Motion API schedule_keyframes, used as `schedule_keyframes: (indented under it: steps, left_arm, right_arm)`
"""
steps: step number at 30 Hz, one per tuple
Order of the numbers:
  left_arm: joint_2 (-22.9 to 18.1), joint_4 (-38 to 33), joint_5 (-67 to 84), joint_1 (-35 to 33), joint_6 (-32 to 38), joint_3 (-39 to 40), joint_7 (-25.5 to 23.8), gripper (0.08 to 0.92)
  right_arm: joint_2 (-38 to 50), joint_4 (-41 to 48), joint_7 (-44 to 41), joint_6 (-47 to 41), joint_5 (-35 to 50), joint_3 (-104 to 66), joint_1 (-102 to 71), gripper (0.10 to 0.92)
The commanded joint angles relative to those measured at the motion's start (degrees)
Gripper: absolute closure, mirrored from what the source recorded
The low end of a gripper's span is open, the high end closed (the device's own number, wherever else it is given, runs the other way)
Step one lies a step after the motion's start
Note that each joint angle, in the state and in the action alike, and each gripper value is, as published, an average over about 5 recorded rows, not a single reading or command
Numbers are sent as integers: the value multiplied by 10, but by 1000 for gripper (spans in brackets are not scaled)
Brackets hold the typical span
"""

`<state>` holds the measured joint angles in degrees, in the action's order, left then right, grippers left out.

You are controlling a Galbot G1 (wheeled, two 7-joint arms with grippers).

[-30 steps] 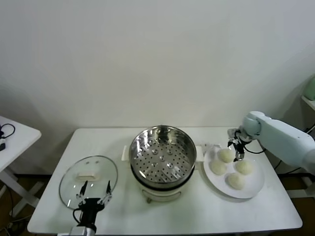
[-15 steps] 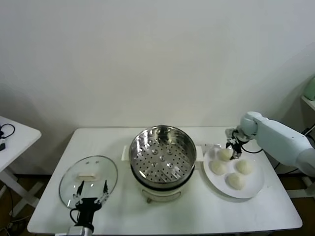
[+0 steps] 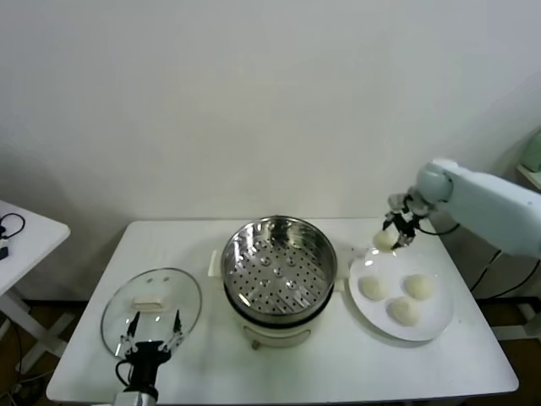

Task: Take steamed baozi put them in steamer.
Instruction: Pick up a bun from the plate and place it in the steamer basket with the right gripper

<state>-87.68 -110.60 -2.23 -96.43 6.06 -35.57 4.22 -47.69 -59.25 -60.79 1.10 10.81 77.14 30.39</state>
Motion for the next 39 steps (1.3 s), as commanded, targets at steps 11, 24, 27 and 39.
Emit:
schedule_keyframes:
  steps: [11, 24, 27, 39]
  left_arm:
    - [-4, 8, -4, 2, 6, 2, 5, 177]
    - [-1, 15, -6, 10, 8, -9, 5, 177]
    - [-1, 19, -6, 11, 10, -12, 6, 177]
    - [-1, 32, -6, 16, 20, -15, 8, 177]
  right_arm:
    - [-159, -206, 73, 260, 93, 188, 298, 397]
    - [-248, -91, 120, 366, -113, 143, 127, 397]
    - [-258, -70, 120, 377, -130, 137, 105, 397]
    - [-284, -9, 118, 394, -163, 129, 68, 382]
